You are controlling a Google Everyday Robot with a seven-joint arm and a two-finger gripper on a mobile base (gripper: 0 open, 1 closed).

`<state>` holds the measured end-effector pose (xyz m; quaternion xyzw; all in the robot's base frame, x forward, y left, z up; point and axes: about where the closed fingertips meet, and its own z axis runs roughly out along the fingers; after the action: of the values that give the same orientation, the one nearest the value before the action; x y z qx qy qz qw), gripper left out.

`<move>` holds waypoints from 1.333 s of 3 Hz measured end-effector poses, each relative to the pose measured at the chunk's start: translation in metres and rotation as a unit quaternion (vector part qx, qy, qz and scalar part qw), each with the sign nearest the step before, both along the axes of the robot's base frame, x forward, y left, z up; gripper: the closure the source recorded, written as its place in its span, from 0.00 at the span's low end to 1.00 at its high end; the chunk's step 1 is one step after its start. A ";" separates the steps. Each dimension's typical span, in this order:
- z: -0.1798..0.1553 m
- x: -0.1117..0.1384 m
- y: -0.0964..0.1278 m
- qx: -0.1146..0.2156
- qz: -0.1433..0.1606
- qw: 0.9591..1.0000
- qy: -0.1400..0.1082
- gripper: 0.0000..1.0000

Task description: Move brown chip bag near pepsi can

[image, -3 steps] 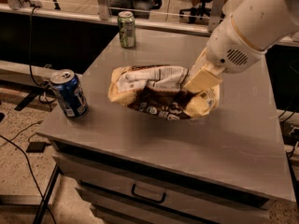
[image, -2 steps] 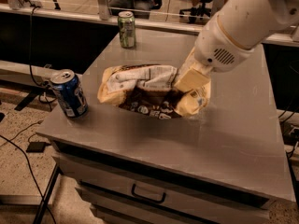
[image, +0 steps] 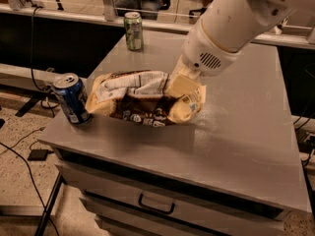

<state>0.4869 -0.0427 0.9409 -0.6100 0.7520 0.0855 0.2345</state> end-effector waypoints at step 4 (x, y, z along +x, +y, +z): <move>-0.001 -0.001 0.012 -0.005 0.005 1.000 0.000 0.41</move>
Offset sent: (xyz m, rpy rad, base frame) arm 0.0018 0.0093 -0.0044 -0.0086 0.0076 0.0058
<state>0.4863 -0.0302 0.9400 -0.6152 0.7493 0.0825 0.2310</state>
